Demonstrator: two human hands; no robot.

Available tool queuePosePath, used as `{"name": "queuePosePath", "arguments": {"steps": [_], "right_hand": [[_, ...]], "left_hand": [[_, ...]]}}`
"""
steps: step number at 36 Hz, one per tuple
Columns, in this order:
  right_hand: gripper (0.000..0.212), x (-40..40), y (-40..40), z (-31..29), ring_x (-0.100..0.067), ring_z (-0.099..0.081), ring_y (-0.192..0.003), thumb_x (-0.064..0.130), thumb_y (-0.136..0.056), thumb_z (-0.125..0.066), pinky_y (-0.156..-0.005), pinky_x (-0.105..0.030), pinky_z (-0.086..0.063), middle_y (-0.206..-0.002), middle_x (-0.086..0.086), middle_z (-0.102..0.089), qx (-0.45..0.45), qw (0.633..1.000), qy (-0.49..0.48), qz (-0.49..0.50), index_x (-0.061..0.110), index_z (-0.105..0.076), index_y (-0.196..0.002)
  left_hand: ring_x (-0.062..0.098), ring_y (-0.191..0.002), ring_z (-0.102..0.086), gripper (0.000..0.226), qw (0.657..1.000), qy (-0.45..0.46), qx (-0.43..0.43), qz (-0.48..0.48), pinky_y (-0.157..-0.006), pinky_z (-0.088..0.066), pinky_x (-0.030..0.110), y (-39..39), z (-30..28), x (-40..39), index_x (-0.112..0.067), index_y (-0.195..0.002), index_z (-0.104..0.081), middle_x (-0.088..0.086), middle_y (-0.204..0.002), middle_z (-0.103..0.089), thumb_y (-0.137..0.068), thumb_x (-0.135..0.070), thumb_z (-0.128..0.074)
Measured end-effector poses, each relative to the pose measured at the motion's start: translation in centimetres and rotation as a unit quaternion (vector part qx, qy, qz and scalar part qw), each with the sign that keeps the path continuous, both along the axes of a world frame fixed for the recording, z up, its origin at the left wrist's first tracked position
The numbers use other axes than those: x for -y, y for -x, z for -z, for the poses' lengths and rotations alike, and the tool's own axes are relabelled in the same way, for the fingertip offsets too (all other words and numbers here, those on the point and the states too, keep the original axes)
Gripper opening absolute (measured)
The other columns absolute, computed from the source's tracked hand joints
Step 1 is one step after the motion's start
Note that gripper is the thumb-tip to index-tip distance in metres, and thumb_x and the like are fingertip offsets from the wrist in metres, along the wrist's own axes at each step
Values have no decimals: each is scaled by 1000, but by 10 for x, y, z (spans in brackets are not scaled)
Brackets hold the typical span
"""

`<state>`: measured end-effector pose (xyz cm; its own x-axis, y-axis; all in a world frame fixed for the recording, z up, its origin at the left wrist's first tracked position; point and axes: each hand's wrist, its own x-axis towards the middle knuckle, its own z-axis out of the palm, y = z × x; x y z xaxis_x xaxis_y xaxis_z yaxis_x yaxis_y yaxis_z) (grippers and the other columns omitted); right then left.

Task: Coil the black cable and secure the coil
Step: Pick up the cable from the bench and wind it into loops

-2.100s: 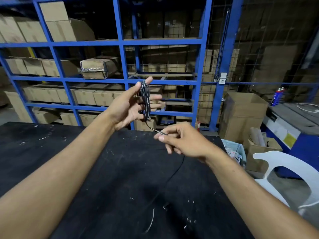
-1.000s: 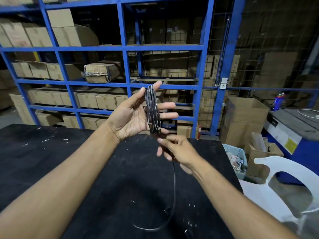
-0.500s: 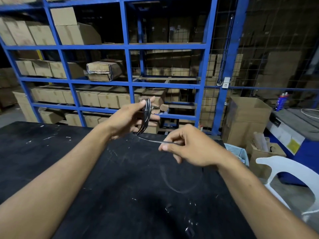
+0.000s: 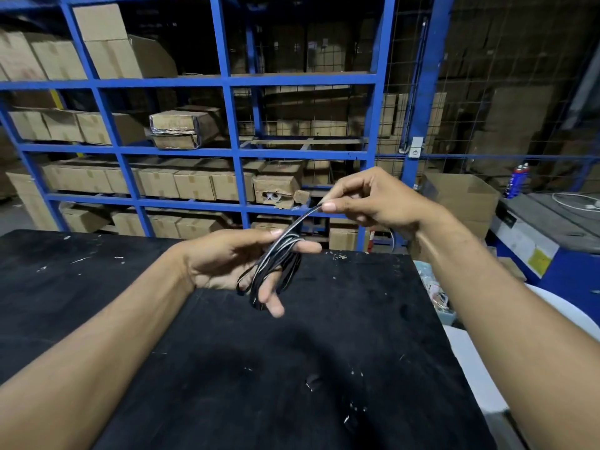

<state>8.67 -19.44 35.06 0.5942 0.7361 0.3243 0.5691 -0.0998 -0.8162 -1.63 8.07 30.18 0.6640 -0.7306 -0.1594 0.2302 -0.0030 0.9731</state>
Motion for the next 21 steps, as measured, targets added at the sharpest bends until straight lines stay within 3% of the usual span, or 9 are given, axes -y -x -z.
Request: {"name": "queuePosePath", "arguments": {"steps": [2,6,9,13,16,21], "right_hand": [[35,-1,-10,14,2,-47,-45,34,-84,-80,-46,-12,-35,-55,17,-62,-54,998,-26,-6,6,-81,-105],[24,-10,-16,53,-3,-41,-47,37,-89,-75,-46,-13,-33,-54,11,-53,-134,990,-51,-3,21,-84,-105],[28,-24,-11,84,-10,-37,-57,33,-96,-71,-56,-24,-26,-63,0,-46,-181,981,-67,21,16,-82,-116],[26,-42,12,121,-1,-43,-54,16,-105,-63,-50,-13,-29,-69,-20,-61,-218,972,-66,52,9,-76,-127],[31,-56,29,139,1,-45,-48,8,-108,-55,-48,-11,-32,-56,5,-59,-248,963,-63,84,6,-69,-136],[32,-70,51,144,1,-40,-42,8,-111,-48,-47,-13,-34,-64,1,-59,-176,979,33,101,12,-65,-138]], "left_hand": [[42,-98,-79,54,997,70,-19,27,-115,-18,79,1,0,0,-20,-159,-48,19,-80,-74,-110,-43,-48],[46,-101,-77,54,983,175,-45,34,-113,-15,81,-1,2,2,-21,-163,-38,23,-83,-71,-112,-38,-42],[44,-104,-77,56,977,212,-34,-8,-111,-18,81,-5,3,6,-25,-164,-36,21,-85,-74,-111,-42,-30],[40,-112,-76,57,971,215,-6,-104,-110,-32,76,-16,6,13,-32,-165,-34,16,-91,-80,-110,-48,-30],[40,-114,-76,57,956,223,7,-190,-102,-48,66,-24,10,20,-33,-163,-38,15,-91,-81,-109,-49,-33],[40,-120,-73,52,922,222,38,-315,-88,-48,74,-38,18,28,-37,-159,-43,11,-91,-82,-110,-50,-30]]}}
